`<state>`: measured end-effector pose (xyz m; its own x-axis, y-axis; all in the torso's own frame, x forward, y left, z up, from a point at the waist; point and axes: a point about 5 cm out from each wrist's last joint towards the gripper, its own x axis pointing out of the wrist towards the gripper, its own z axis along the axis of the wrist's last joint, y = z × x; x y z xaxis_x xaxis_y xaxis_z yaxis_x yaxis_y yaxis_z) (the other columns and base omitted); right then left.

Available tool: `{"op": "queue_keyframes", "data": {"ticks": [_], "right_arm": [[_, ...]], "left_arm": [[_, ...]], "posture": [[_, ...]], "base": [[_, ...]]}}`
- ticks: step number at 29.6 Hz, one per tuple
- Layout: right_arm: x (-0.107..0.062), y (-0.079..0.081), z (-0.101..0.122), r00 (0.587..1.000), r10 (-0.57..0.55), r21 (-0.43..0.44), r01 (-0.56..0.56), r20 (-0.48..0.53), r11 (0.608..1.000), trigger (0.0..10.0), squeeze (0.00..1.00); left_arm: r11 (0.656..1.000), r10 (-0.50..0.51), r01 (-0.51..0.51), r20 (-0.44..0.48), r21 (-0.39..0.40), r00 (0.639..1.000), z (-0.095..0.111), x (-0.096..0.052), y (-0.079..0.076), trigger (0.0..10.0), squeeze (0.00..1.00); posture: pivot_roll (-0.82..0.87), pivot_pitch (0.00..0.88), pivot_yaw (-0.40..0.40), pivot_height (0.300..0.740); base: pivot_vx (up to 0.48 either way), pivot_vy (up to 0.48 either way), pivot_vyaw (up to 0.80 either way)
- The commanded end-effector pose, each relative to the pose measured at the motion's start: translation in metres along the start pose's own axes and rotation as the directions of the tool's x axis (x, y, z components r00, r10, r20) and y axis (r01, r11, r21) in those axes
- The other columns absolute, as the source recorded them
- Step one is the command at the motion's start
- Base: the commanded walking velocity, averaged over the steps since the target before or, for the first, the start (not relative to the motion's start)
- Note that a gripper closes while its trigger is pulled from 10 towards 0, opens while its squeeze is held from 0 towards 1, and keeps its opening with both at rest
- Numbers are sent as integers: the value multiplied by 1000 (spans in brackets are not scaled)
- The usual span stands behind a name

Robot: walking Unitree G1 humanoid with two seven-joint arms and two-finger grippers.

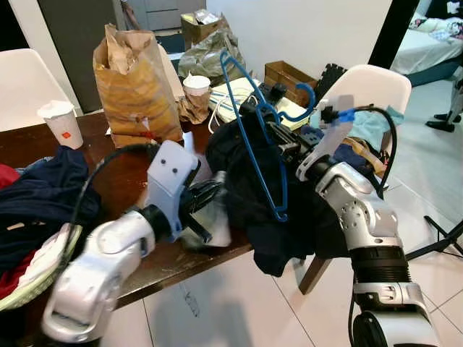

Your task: Hang hanger

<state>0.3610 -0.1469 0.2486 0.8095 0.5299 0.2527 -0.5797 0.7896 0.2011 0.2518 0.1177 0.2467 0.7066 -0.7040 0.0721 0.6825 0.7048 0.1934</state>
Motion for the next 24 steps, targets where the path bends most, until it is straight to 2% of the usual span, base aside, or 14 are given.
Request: {"op": "queue_keyframes", "data": {"ticks": [1, 2, 3, 4, 6, 10, 11, 14, 15, 18, 21, 22, 23, 24], "right_arm": [[1, 3, -1, 1000, 25, 40, -25, 6, 999, 10000, 0], [1, 3, -1, 1000, 25, 40, -25, 6, 999, 10000, 0], [2, 4, -1, 999, 35, 50, -35, 10, 998, 10000, 0], [2, 4, -1, 999, 35, 50, -35, 10, 998, 10000, 0], [2, 6, 0, 999, 52, 58, -53, 17, 997, 10000, 0], [3, 6, 0, 998, 58, 60, -59, 20, 996, 10000, 0], [4, 7, 1, 998, 62, 61, -63, 23, 996, 10000, 0], [6, 8, 4, 996, 75, 68, -78, 41, 995, 10000, 0], [6, 8, 4, 996, 75, 68, -78, 41, 995, 10000, 0], [7, 8, 5, 996, 76, 71, -80, 48, 994, 10000, 0], [7, 8, 5, 996, 77, 72, -80, 50, 994, 10000, 0], [7, 8, 5, 996, 78, 72, -81, 50, 994, 10000, 0], [7, 8, 5, 996, 78, 72, -81, 50, 994, 10000, 0], [8, 10, 4, 996, 80, 70, -83, 47, 994, 10000, 0]], "left_arm": [[995, -102, 102, 23, 23, 994, 14, -14, -4, 10000, 0], [995, -102, 102, 23, 23, 994, 14, -14, -4, 10000, 0], [987, -151, 149, 31, 64, 988, 23, -25, -3, 10000, 0], [987, -151, 149, 31, 64, 988, 23, -25, -3, 10000, 0], [974, -198, 190, 56, 125, 979, 41, -41, 5, 10000, 0], [972, -203, 191, 73, 139, 976, 49, -47, 10, 10000, 0], [968, -211, 195, 91, 160, 973, 59, -54, 15, 10000, 0], [937, -333, 298, 212, 182, 919, 93, -70, 13, 10000, 0], [937, -333, 298, 212, 182, 919, 93, -70, 13, 10000, 0], [914, -397, 358, 242, 191, 885, 102, -75, 9, 10000, 0], [918, -389, 352, 232, 185, 892, 100, -75, 11, 10000, 0], [933, -345, 315, 181, 174, 921, 91, -72, 15, 10000, 0], [933, -345, 315, 181, 174, 921, 91, -72, 15, 10000, 0], [951, -284, 269, 81, 152, 956, 73, -67, 21, 10000, 0]], "posture": [[-47, 54, 8, 740], [-47, 54, 8, 740], [-47, 50, 8, 740], [-47, 50, 8, 740], [-45, 43, 10, 740], [-45, 43, 10, 740], [-45, 36, 10, 740], [-37, 26, 11, 740], [-37, 26, 11, 740], [-38, 23, 12, 740], [-34, 21, 13, 740], [-32, 18, 13, 740], [-32, 18, 13, 740], [-34, 19, 15, 740]], "base": [[0, 0, 0], [0, 0, 0], [0, 0, 0], [0, 0, 0], [0, 0, 0], [0, 0, 0], [0, 0, 0], [0, 0, 0], [0, 0, 0], [0, 0, 0], [0, 0, 0], [0, 0, 0], [0, 0, 0], [0, 0, 0]]}}
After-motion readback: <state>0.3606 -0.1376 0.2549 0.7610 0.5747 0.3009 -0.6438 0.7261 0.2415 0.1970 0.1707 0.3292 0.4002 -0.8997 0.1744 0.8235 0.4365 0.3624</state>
